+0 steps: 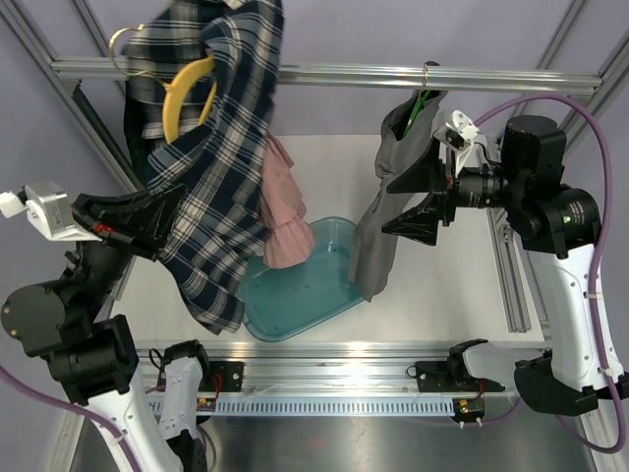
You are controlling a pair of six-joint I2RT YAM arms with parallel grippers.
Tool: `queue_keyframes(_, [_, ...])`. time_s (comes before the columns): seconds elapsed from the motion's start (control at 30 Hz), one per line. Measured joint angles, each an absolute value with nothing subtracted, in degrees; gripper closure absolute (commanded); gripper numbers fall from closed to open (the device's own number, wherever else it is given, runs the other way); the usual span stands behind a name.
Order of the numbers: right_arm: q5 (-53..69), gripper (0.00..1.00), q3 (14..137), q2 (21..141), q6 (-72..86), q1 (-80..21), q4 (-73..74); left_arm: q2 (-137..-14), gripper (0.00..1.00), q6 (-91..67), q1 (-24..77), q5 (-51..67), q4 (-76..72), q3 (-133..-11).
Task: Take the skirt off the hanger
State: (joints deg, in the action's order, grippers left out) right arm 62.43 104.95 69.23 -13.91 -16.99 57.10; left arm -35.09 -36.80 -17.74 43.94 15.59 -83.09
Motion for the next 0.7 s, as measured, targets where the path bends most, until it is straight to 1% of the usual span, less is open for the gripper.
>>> queue_keyframes(0.13, [60.51,0.03,105.34,68.97,-8.27,-17.04,52.82,-34.79,1.00,-41.56,-17.72,50.65,10.81,-78.74])
queue_keyframes(0.4, [57.49,0.03,106.50,69.04,-1.41,-17.08,48.45,-29.67,1.00,-45.21,-17.72,57.95,8.29,-68.58])
queue_keyframes(0.53, [57.45,0.04,106.50,69.49,0.99,-17.10,47.62,-27.81,1.00,-42.46,-17.69,59.40,13.56,-67.61])
queue_keyframes(0.7, [57.47,0.04,106.50,71.29,2.31,-18.06,47.81,-25.32,1.00,-34.28,-17.69,59.59,24.82,-68.16])
